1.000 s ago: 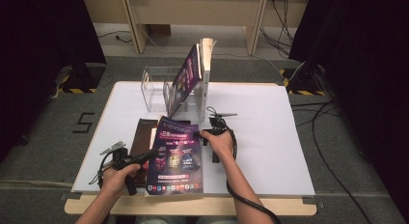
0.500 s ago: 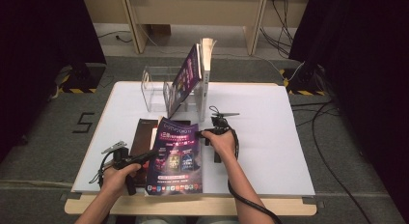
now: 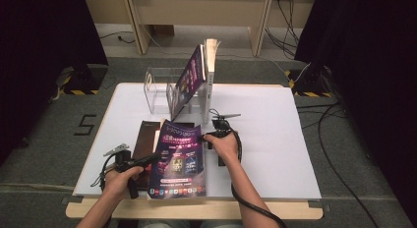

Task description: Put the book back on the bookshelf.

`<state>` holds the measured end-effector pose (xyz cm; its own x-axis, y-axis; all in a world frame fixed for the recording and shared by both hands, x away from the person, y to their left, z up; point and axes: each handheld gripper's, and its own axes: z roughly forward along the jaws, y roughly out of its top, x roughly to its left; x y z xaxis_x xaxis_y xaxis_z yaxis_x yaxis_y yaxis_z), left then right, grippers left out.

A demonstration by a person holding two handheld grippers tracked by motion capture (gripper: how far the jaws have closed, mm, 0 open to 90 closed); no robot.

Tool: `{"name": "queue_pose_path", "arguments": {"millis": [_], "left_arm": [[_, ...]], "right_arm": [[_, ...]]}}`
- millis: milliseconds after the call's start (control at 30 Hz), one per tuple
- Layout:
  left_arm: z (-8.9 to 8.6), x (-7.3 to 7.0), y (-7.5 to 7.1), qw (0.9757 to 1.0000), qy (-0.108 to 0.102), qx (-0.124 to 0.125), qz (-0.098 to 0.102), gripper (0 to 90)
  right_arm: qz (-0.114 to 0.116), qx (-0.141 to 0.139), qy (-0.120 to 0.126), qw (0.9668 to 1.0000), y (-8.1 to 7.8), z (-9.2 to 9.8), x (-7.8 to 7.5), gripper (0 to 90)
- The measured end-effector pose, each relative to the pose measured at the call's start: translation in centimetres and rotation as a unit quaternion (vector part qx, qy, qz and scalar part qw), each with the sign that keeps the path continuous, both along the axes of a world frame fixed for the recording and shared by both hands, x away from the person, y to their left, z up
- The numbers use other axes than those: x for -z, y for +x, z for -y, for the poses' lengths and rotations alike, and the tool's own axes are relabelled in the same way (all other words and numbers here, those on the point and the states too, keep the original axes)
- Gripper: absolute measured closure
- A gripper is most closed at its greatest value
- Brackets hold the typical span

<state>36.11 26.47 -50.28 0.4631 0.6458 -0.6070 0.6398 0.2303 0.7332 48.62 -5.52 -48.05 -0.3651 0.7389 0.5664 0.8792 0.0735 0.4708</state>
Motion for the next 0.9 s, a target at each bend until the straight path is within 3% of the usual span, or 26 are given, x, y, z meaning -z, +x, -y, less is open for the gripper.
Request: {"name": "queue_pose_path", "arguments": {"millis": [667, 900], "left_arm": [[0.0, 0.0, 0.1, 1.0000, 0.001, -0.001, -0.002, 83.4], [0.0, 0.1, 0.1, 1.0000, 0.002, -0.003, -0.004, 83.4]], "right_arm": [[-0.024, 0.004, 0.003, 0.9997, 0.5, -0.1, 0.8, 68.4], [-0.035, 0.006, 0.009, 0.9993, 0.8, -0.1, 0.8, 71.0]]}}
